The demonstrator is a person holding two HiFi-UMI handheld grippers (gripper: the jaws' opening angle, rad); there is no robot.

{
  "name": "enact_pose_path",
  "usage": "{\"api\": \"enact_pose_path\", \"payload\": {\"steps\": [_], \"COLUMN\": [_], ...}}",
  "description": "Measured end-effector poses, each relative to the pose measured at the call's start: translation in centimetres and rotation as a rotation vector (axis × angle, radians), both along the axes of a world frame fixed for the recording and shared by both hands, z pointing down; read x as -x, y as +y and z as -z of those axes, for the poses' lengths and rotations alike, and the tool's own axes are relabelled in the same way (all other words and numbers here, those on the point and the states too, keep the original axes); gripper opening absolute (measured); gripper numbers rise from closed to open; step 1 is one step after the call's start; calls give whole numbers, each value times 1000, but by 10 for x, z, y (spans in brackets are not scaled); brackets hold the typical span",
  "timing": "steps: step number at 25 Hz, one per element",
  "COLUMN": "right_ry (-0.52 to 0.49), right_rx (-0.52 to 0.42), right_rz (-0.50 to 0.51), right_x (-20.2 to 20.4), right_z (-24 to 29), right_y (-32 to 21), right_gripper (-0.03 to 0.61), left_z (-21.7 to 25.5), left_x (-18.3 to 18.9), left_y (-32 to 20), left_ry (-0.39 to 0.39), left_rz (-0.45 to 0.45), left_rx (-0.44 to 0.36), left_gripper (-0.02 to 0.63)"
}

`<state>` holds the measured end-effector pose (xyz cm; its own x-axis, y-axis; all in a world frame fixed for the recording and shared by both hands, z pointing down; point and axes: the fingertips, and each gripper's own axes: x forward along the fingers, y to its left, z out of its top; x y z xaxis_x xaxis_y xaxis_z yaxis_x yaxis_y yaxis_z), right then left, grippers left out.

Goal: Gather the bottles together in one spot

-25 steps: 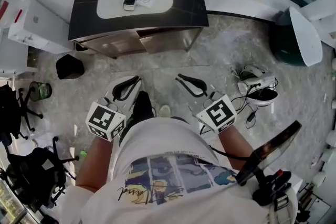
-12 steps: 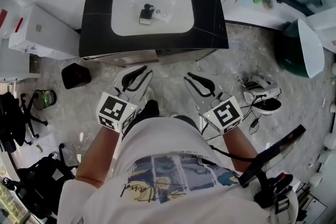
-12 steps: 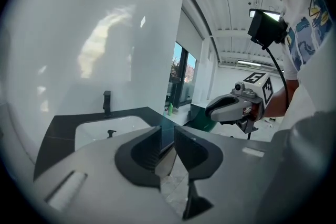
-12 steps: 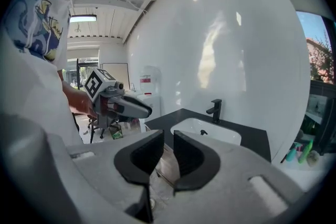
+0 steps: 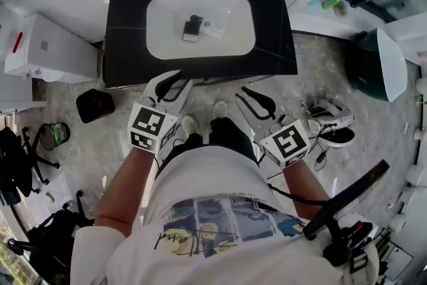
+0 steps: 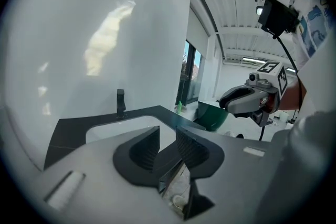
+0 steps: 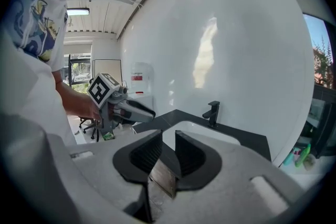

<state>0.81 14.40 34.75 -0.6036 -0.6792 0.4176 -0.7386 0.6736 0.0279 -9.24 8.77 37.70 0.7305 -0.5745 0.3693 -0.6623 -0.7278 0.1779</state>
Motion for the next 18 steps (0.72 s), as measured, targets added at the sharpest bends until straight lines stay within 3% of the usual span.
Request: {"api": "enact_pose_path", "payload": {"steps": [7,18], "right_ry": [-12,-35], "right_rx": [2,57], "right_rz": [37,68], "right_x": [7,-44], "right_z": [1,-16], "right_y": [-37,-125], "right_gripper": [77,77], "left_z": [-29,-109], "left_x": [0,-37], "left_y": [-53,-157], "left_ry": [-91,-248], "left_rz": [54,143], "left_rx": [-7,85], "left_gripper": [110,170]}}
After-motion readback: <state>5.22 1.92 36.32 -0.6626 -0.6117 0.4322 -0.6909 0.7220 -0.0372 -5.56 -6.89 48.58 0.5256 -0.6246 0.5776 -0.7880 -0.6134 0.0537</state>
